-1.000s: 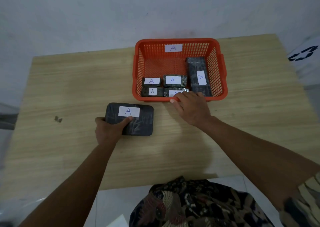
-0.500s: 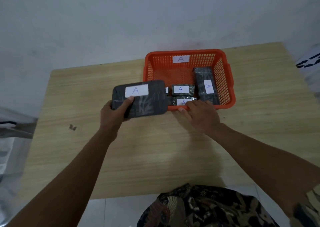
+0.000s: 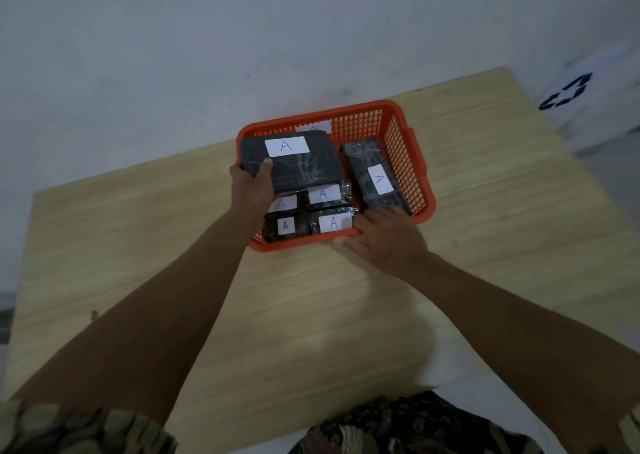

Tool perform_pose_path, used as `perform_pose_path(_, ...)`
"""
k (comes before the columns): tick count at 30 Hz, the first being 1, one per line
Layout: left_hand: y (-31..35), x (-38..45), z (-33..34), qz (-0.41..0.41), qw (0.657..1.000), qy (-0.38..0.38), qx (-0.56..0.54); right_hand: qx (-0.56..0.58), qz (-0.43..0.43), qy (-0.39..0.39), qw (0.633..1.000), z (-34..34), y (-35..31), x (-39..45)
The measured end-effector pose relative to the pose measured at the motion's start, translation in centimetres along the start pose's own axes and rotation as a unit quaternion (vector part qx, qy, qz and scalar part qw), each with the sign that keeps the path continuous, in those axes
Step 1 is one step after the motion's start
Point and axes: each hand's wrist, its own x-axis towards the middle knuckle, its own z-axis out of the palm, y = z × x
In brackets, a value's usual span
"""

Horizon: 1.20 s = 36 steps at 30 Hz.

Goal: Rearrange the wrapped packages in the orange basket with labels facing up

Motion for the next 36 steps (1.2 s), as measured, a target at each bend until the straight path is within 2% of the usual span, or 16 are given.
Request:
perform_pose_path(8, 0.8, 3.0, 3.3, -0.003, 1.0, -0.029, 0.012, -0.006, 0.023, 0.021, 0.999, 0.8, -0.1, -0.2)
perform_pose_path(16, -0.5, 5.4, 4.2, 0.041, 0.978, 0.05, 0.199, 0.002, 0.028, -0.016, 0.999, 0.8, -0.1, -0.2)
perform_pose_path(22, -1.5, 5.8, 4.4, 0.054, 0.967, 0.064, 0.241, 0.003, 0.033, -0.03, 0.999, 0.9, -0.1, -0.2)
perform_pose_path(25, -1.6, 5.3, 4.2, 0.097, 0.961, 0.059, 0.25, 0.005, 0.036, -0.038, 0.999, 0.7, -0.2, -0.1)
perform_pose_path(28, -1.5, 4.2, 3.5, 0.167, 0.948, 0.011, 0.272, 0.003, 0.034, -0.044, 0.998, 0.5, -0.3, -0.2)
perform_pose_path(31, -1.7, 3.1, 2.5, 0.213, 0.924, -0.044, 0.315, 0.012, 0.04, -0.057, 0.998, -0.2, -0.5, 0.1)
perform_pose_path(34, -1.4, 1.6, 1.2, 0.231, 0.901, -0.063, 0.36, 0.037, 0.043, -0.076, 0.995, -1.0, -0.9, 0.1)
perform_pose_path(36, -0.7, 0.2, 0.3, 0.288, 0.873, -0.063, 0.387, 0.072, 0.058, -0.056, 0.994, -1.6, -1.2, 0.1)
